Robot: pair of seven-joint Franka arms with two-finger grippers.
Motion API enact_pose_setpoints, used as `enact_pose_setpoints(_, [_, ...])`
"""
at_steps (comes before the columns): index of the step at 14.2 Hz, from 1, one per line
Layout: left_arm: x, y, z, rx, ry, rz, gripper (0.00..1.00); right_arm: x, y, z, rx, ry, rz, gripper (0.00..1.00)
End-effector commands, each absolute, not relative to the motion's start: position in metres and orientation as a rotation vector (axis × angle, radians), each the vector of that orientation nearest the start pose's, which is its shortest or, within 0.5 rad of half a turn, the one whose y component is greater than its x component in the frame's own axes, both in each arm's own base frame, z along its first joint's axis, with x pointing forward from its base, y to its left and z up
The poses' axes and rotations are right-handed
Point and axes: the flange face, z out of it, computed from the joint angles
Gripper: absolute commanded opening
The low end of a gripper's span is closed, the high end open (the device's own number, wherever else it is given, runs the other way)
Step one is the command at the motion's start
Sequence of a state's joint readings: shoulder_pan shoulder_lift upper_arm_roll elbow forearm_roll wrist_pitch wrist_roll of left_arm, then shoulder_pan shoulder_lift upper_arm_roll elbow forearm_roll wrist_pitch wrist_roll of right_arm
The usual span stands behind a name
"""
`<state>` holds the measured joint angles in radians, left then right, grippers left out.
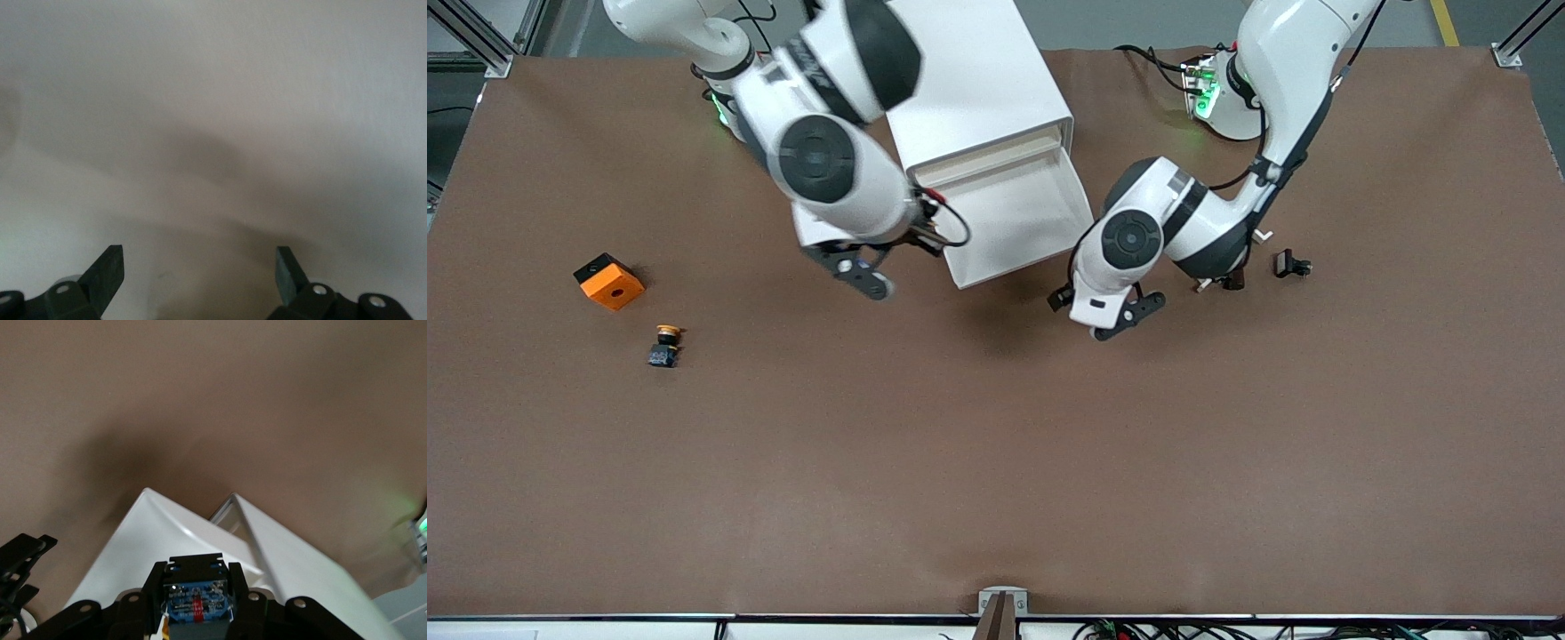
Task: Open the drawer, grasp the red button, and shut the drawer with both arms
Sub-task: 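Push the drawer shut with the left gripper while the right gripper carries the button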
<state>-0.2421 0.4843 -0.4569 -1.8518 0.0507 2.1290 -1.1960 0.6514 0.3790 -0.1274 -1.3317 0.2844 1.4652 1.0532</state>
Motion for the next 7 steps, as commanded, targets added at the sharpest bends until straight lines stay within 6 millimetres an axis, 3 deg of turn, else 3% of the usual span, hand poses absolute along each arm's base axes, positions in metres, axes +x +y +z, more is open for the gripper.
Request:
enact_pose_setpoints(1, [0.469, -0.399, 0.284, -3.045, -0.612, 0.262, 1.00, 0.538, 0.295, 0.518, -3.024, 0.565, 0.513, 0.01])
enact_pose_setpoints(5, [0.445, -0.431, 0.290, -3.107, -0.517, 0.263, 1.00, 0.563, 0.190, 0.492, -3.055, 0.356, 0.537, 0.04])
enact_pose_setpoints(7, [0.431, -0.445, 0.293, -3.124, -0.470, 0.279, 1.00, 0.570, 0.155, 0.476, -3.110, 0.270, 0.486, 0.04])
